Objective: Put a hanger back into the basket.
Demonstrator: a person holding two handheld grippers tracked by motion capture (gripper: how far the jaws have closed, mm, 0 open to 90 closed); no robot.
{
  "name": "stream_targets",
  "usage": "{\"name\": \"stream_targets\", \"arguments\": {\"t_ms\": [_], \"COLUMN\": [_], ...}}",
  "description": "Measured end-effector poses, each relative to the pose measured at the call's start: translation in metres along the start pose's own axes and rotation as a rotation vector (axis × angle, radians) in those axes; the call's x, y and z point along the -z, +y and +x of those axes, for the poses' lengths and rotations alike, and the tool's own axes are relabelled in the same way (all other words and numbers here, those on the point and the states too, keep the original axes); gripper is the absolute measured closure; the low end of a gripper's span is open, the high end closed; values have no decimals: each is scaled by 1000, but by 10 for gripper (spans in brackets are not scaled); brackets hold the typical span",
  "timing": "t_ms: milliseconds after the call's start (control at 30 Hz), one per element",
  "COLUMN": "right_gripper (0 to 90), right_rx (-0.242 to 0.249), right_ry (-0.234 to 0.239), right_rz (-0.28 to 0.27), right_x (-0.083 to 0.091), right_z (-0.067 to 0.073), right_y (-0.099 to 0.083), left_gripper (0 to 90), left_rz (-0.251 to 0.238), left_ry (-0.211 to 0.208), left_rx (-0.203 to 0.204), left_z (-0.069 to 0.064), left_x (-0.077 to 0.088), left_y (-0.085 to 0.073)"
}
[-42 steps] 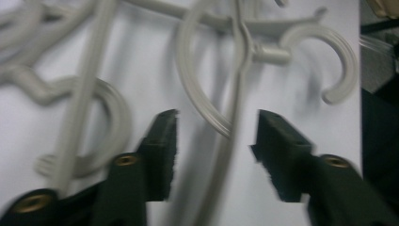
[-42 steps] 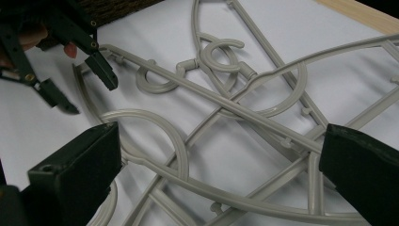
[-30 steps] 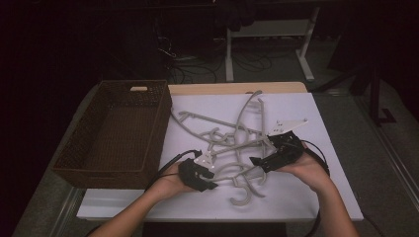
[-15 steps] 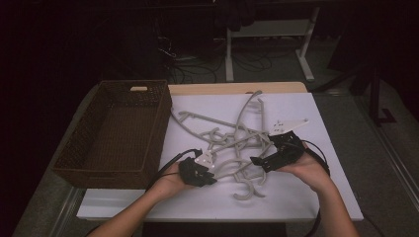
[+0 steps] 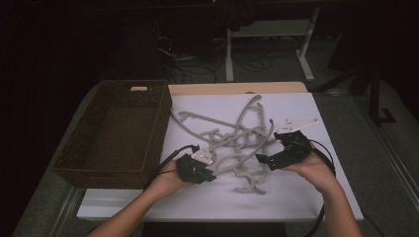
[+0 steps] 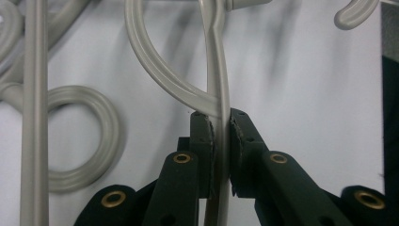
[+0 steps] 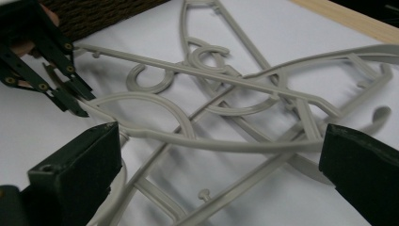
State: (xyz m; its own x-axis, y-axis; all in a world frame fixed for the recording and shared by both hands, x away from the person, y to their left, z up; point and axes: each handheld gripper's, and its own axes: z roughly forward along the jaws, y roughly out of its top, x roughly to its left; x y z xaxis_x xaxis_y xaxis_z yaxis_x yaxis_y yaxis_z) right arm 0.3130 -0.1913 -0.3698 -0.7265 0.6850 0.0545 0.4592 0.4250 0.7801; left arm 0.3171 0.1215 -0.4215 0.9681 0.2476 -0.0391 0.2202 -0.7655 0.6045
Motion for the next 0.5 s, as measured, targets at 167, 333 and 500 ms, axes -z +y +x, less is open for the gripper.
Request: {"name": "stream_targets", "arguments": {"t_ms": [167,333,500], "right_gripper": [0,0,0], "right_rx": [-20,-45,-59], "right_ry": [-9,-23,-29], "right_rz": [-19,-32,-28], "right_x": [7,12,13], "right_z": [-4,-7,-8], "right_y": [-5,-14,-28], "left_gripper": [816,816,816], "left_rz": [-17,-41,-46], "left_ry": [22,37,54], "left_rx": [17,58,71], "left_z": [6,10,15], "left_x": [16,29,42], "left_y": [7,15,26]}}
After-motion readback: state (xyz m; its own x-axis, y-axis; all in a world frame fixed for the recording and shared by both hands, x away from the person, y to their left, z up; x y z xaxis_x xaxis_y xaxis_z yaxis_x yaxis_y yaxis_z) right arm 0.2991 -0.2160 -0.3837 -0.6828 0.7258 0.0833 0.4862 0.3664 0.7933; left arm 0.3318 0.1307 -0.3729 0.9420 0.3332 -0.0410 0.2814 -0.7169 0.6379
